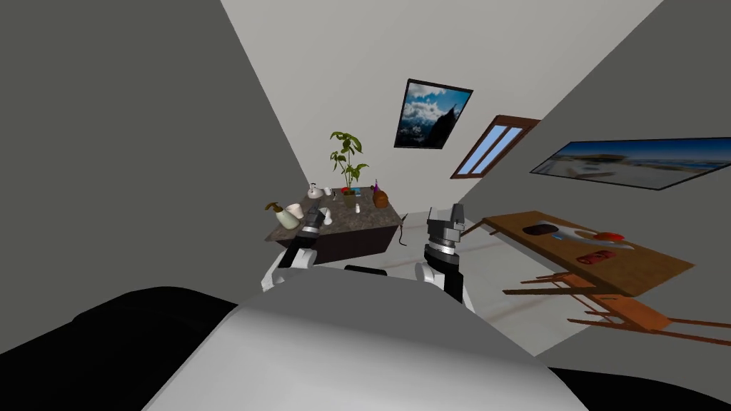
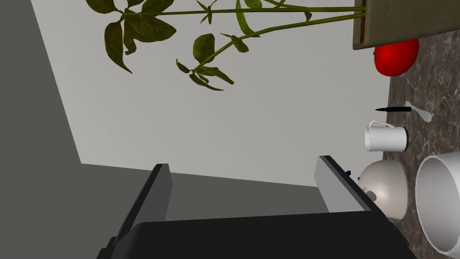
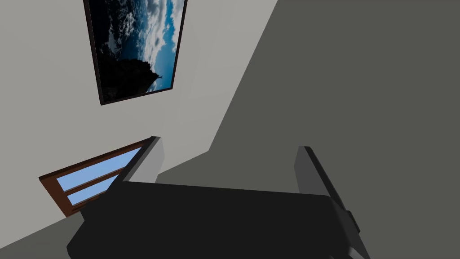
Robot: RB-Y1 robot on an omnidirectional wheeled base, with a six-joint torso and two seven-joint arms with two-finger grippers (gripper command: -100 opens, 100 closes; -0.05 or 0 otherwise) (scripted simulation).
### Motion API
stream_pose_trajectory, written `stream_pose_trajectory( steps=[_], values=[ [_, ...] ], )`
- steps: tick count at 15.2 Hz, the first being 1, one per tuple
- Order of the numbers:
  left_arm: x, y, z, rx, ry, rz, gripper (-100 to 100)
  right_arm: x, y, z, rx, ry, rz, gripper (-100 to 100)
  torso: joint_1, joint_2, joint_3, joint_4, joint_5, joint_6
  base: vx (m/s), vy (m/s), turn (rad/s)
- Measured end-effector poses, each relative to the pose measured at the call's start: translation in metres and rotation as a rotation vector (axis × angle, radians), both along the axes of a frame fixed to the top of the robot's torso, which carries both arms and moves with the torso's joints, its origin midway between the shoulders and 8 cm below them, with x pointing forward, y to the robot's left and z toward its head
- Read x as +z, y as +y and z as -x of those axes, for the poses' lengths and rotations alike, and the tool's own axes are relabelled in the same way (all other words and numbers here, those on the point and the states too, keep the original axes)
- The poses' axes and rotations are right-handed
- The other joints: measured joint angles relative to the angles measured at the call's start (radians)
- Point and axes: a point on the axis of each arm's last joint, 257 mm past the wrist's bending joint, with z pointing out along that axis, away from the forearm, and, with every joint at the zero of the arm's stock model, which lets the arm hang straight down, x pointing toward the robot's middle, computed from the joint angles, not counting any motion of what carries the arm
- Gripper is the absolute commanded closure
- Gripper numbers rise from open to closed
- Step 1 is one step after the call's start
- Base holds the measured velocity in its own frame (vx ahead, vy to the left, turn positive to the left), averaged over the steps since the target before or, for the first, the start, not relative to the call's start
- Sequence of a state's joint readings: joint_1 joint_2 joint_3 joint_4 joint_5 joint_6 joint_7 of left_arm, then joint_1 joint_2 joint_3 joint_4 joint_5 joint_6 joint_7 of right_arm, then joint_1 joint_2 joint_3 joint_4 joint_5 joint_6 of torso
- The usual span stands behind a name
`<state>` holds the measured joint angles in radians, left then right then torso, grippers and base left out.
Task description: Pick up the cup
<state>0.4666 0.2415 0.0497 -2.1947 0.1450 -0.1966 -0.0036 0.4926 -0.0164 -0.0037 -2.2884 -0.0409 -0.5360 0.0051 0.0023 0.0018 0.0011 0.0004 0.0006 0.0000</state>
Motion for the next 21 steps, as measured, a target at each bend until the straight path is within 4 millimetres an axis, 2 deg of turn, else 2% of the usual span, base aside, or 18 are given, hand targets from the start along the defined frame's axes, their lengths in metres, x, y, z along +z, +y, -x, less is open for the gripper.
stream_pose_trajectory(
  steps=[11, 21],
  values=[
    [-0.027, 0.047, -0.019, 0.045, 0.177, -0.057, -100, 0.000, 0.000, 0.000, 0.000, 0.000, 0.000, 0, 0.000, -0.001, -0.001, 0.000, 0.000, 0.000, -0.015, 0.015, -0.101],
    [-0.048, 0.093, -0.026, 0.102, 0.337, -0.082, -100, 0.000, 0.000, 0.000, 0.000, 0.000, 0.000, 0, -0.001, -0.002, -0.001, 0.000, 0.000, 0.001, -0.006, 0.012, -0.110]
  ],
)
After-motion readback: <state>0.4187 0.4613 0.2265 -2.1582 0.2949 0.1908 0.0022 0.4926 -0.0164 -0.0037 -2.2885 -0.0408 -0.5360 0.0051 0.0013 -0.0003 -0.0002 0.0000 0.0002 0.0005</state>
